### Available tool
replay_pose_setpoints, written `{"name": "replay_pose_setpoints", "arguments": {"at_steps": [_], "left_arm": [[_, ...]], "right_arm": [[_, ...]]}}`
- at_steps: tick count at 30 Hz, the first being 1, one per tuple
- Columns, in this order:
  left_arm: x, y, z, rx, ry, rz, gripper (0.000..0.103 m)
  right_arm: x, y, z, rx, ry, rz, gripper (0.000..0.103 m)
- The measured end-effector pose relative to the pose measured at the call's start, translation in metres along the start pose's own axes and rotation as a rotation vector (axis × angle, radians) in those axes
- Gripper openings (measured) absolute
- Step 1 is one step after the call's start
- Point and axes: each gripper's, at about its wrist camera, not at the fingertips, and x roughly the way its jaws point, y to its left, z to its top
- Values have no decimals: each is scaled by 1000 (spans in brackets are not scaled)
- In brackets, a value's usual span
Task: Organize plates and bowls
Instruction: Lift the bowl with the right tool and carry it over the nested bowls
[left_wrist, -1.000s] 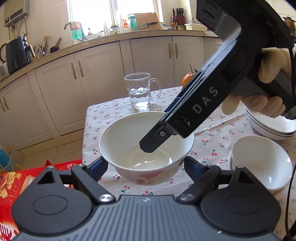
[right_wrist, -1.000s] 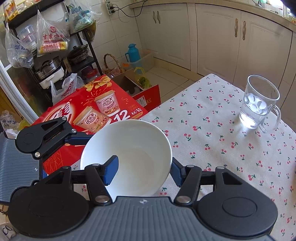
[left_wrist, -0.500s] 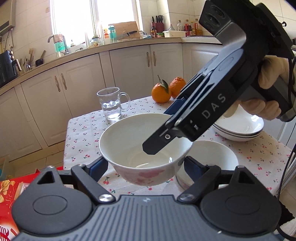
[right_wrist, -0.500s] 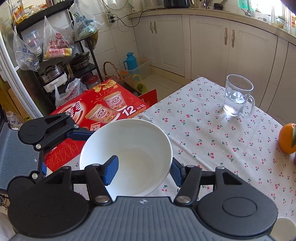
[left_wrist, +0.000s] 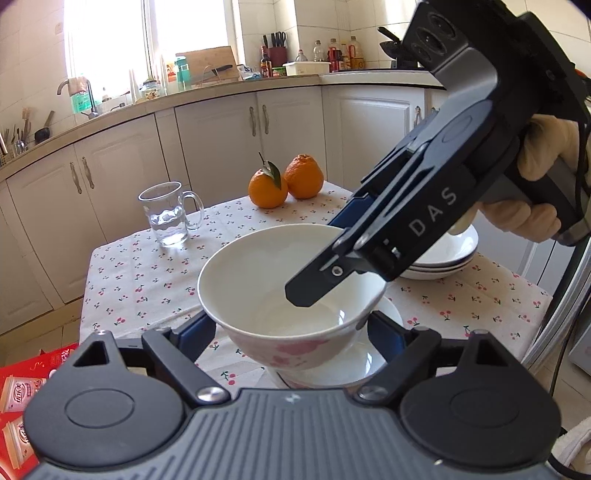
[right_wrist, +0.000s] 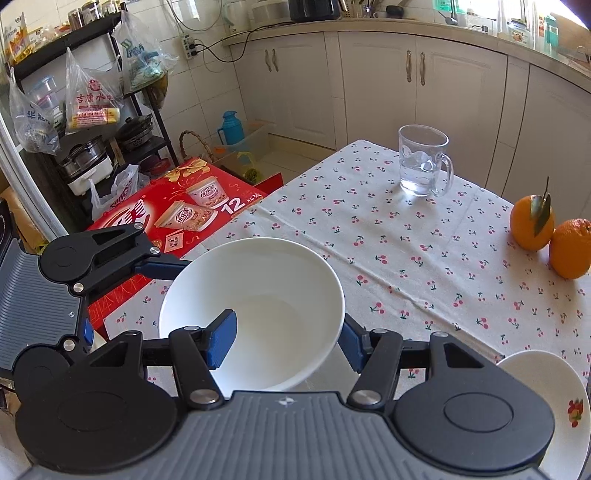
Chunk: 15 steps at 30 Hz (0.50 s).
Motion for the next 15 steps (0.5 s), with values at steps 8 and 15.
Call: {"name": "replay_pose_setpoints", "arguments": {"at_steps": [8, 15], "left_arm": [[6, -6, -3, -1, 24, -20, 89], [8, -9, -5, -9, 37, -35, 89]], "right_arm": [[0, -4, -13, 20, 11, -8, 65], [2, -7, -19, 32, 20, -10, 65]]}}
